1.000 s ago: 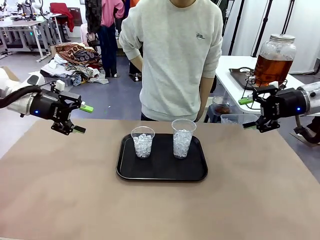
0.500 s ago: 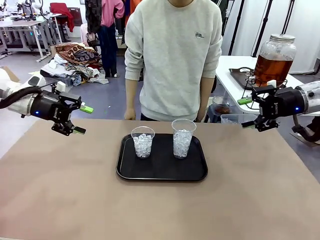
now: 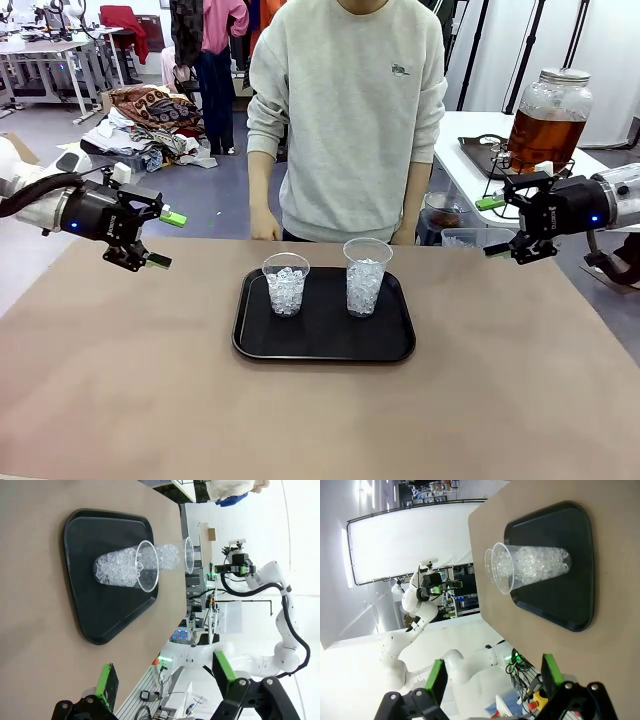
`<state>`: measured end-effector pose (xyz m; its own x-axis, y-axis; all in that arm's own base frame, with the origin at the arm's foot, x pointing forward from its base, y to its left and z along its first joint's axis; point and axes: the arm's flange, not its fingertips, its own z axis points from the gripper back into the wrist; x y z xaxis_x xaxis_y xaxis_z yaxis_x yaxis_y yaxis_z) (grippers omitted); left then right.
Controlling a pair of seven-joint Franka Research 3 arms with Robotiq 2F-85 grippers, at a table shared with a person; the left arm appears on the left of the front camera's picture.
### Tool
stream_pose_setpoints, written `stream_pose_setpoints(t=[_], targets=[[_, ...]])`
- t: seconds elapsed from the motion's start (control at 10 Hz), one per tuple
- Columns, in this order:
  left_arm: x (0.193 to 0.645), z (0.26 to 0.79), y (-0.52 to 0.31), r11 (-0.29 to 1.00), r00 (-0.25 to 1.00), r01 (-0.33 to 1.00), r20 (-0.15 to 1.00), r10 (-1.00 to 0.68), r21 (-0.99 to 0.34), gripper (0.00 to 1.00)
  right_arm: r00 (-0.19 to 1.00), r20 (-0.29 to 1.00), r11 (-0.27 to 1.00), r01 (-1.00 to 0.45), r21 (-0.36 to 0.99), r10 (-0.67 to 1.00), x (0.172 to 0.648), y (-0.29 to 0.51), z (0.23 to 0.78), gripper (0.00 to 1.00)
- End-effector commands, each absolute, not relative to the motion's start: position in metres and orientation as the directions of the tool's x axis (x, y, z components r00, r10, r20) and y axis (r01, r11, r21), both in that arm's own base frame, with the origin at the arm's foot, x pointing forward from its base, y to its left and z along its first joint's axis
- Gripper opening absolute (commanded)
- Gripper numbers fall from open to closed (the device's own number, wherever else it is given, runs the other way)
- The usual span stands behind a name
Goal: Pour the drink into the iced cup.
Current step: Pick up the iced cup indicated by the human and present it to them.
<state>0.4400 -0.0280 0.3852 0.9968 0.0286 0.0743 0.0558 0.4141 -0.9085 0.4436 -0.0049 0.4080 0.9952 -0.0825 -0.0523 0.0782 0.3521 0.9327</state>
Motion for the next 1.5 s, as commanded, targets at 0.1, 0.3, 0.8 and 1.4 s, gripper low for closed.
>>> stream_pose_setpoints(t=[0.1, 0.3, 0.8, 1.4], targets=[[0.4386, 0.3859, -0.0279, 0.411, 0.997, 0.057, 0.076, 0.031, -0.910, 1.00, 0.995, -0.059, 0.348, 0.086, 0.934, -0.086, 0.4426, -0.0045, 0.4080, 1.00], [0.4386, 0.3859, -0.0279, 0.411, 0.997, 0.057, 0.076, 0.031, -0.910, 1.00, 0.995, -0.059, 0.348, 0.086, 0.934, -0.086, 0.4426, -0.0045, 0.4080, 1.00], [0.4386, 0.3859, -0.0279, 0.411, 0.997, 0.057, 0.076, 0.031, -0.910, 1.00, 0.995, -0.059, 0.348, 0.086, 0.934, -0.086, 0.4426, -0.0045, 0.4080, 1.00], [0.4386, 0.3859, -0.0279, 0.411, 0.997, 0.057, 0.076, 0.031, -0.910, 1.00, 0.995, -0.059, 0.348, 0.086, 0.934, -0.086, 0.4426, -0.0045, 0.4080, 1.00]])
